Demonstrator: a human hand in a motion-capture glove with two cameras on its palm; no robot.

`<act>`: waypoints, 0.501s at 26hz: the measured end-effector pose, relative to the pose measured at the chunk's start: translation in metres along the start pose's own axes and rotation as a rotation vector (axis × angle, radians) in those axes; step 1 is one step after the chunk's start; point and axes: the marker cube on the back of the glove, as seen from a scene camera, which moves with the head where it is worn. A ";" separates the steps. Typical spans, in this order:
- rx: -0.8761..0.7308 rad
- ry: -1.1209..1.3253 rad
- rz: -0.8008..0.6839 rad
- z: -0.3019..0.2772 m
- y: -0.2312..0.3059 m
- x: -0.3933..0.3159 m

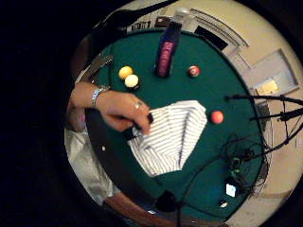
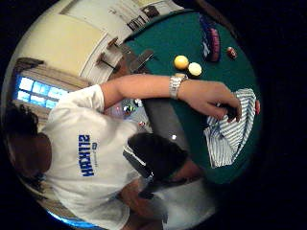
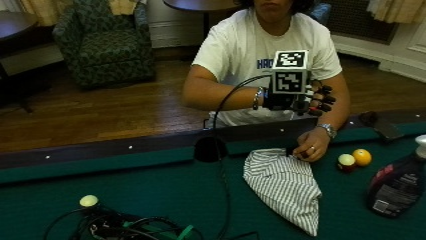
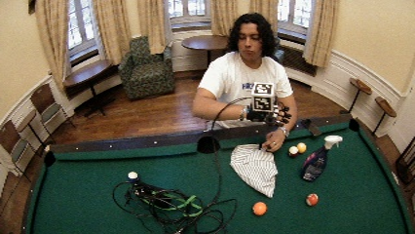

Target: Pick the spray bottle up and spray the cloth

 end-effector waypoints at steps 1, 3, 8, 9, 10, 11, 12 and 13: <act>-0.004 -0.004 -0.008 -0.001 0.005 -0.003; -0.014 -0.011 -0.025 -0.002 0.014 -0.009; -0.033 -0.022 -0.054 -0.002 0.032 -0.019; -0.032 -0.021 -0.056 -0.002 0.034 -0.020; -0.031 -0.017 -0.056 -0.002 0.035 -0.020; -0.029 -0.008 -0.056 -0.003 0.036 -0.020; -0.028 0.001 -0.058 -0.003 0.037 -0.020; -0.028 0.009 -0.061 -0.003 0.037 -0.020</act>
